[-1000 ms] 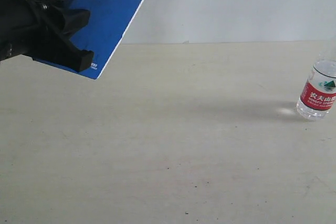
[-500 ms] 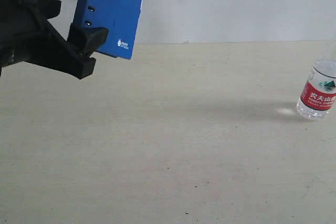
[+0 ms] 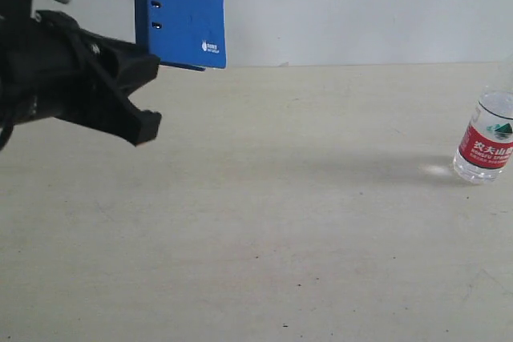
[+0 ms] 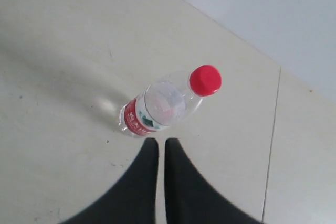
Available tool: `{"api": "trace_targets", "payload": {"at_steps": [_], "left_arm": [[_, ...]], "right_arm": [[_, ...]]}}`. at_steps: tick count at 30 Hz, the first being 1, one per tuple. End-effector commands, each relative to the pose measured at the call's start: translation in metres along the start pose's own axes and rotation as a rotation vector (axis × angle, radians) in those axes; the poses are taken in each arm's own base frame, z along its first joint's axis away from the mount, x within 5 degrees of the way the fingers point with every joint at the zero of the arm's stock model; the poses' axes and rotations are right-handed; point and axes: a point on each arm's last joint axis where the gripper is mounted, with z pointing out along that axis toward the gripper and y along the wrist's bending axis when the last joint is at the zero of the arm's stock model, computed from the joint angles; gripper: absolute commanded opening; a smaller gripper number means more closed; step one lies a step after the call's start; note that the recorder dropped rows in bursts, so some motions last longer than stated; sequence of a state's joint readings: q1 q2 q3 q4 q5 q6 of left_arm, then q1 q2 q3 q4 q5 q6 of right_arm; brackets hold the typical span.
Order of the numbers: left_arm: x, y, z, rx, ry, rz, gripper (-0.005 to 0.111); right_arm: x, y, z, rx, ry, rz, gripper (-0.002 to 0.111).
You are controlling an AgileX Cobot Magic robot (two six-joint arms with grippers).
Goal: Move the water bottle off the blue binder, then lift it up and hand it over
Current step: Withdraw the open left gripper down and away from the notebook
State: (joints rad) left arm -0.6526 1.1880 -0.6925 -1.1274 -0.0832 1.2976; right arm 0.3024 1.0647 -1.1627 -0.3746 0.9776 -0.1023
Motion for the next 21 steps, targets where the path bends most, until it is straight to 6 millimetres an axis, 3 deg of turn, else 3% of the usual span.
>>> {"api": "trace_targets", "payload": {"at_steps": [1, 5, 10, 15, 21], "left_arm": [[0.005, -0.025, 0.010, 0.097, 0.029, 0.109, 0.004], [0.006, -0.039, 0.016, 0.085, 0.016, 0.150, 0.004], [0.009, -0.045, 0.017, 0.136, 0.041, 0.134, 0.004], [0.009, -0.045, 0.017, 0.136, 0.040, 0.137, 0.004], [0.009, -0.045, 0.017, 0.133, 0.039, 0.137, 0.004]], "right_arm": [[0.006, -0.012, -0.048, 0.054, -0.224, 0.027, 0.001], [0.030, -0.021, -0.097, 0.096, -0.347, 0.096, 0.001], [0.076, -0.023, -0.139, 0.114, -0.320, 0.163, 0.001], [0.113, -0.021, -0.164, 0.120, -0.300, 0.210, 0.001], [0.130, -0.021, -0.179, 0.142, -0.363, 0.233, 0.001]]}}
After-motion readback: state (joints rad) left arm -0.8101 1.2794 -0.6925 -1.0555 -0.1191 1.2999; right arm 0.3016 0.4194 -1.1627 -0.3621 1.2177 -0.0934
